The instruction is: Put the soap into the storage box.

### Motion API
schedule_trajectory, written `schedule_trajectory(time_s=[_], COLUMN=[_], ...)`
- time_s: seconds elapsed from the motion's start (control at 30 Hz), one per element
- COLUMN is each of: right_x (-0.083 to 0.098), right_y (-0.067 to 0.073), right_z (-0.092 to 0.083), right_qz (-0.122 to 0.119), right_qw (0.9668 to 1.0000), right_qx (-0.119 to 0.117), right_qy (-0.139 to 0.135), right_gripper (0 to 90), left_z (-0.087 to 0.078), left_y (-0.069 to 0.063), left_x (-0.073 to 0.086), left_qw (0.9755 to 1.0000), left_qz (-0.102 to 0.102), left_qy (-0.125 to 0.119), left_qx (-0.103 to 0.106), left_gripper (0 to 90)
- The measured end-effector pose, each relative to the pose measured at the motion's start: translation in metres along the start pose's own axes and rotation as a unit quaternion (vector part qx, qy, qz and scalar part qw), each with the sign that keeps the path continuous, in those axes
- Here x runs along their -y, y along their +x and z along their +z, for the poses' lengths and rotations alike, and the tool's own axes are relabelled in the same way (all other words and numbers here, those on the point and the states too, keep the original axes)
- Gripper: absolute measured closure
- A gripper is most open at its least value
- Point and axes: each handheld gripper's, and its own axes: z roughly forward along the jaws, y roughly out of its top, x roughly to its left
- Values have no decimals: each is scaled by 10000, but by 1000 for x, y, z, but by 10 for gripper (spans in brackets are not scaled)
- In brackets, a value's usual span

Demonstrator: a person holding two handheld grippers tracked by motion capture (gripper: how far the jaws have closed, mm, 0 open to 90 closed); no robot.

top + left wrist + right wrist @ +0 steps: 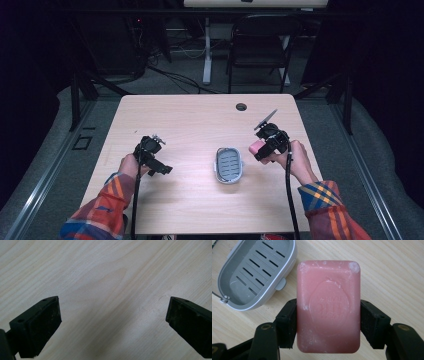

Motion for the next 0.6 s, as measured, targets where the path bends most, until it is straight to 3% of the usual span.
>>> schedule_trajectory(time_s=[0.43,0.6], right_x=[-7,-13], right_y=[9,16], right_z=[-9,-10], right_qz=[39,-52], right_qw=[9999,10000], right_qx=[-111,-83], right_qy=[-103,15], right_gripper=[373,372], left_z=[0,0], left_y=[-1,0], left_x=[-1,0], left_qw=[10000,10000], left_qz=[-2,-1], left_qy=[35,20], left_qx=[23,20], left_gripper=[0,0])
